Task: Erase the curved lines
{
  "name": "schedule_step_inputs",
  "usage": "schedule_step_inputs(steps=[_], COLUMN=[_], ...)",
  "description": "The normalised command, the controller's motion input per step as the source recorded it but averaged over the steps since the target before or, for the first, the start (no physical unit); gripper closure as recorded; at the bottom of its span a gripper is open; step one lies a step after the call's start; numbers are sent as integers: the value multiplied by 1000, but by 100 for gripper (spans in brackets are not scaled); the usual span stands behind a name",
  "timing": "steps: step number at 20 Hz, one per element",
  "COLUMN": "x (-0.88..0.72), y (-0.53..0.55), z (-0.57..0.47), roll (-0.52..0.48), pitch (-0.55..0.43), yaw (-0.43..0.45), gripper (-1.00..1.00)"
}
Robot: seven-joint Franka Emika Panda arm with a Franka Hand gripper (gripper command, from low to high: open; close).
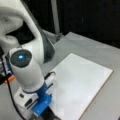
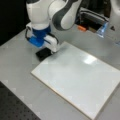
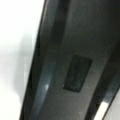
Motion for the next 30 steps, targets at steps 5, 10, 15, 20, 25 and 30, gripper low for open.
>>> schedule_step_inputs(steps=[5,10,15,20,25,30], x=[-296,-192,-126,-124,-78,-30], y=[300,406,457,426,372,284], z=[280,148,83,27,55,59], roll=[-121,-56,27,33,-13,-134], pitch=[-4,-29,-82,-44,-7,33], yaw=[-67,-10,-28,-149,-133,-81], gripper=[-100,-100,-100,-100,-100,-100])
